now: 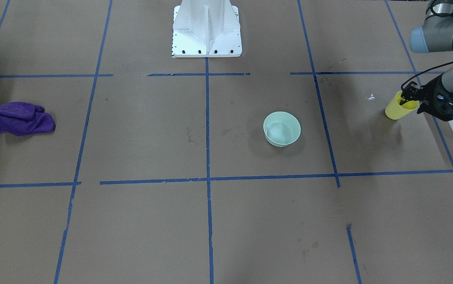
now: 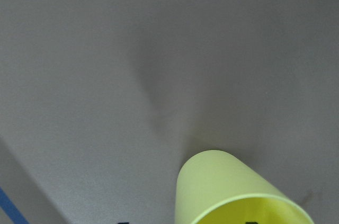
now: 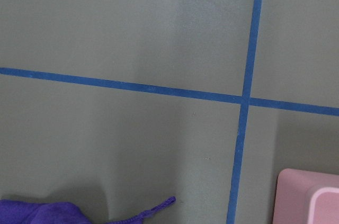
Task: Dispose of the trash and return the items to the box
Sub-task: 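Lift the yellow cup with the left gripper and carry it over the white bin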
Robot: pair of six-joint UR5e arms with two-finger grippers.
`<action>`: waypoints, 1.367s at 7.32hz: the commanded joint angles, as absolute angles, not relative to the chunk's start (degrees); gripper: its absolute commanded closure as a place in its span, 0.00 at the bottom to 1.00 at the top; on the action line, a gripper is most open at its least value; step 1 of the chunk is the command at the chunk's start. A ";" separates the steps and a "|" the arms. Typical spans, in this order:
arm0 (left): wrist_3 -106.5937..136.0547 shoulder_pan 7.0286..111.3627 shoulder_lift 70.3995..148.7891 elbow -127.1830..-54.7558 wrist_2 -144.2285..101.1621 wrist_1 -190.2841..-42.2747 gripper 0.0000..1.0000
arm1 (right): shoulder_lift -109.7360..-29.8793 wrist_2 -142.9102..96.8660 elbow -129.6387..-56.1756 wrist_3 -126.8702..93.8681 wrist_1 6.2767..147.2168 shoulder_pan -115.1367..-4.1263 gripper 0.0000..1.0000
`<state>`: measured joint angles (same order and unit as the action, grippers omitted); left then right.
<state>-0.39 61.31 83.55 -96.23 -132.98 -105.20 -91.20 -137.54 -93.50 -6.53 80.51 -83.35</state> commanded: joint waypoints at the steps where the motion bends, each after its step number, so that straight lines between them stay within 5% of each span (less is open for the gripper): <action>1: -0.18 61.43 84.63 -97.03 -128.69 -105.21 1.00 | -91.23 -137.55 -93.52 -6.50 80.51 -83.41 0.00; 6: -5.93 83.97 84.73 -102.40 -127.96 -100.22 1.00 | -91.23 -140.62 -93.60 -6.59 80.51 -83.41 0.00; 10: -20.72 96.49 87.27 -87.85 -127.88 -94.74 1.00 | -91.14 -140.71 -93.25 -6.50 80.51 -83.32 0.00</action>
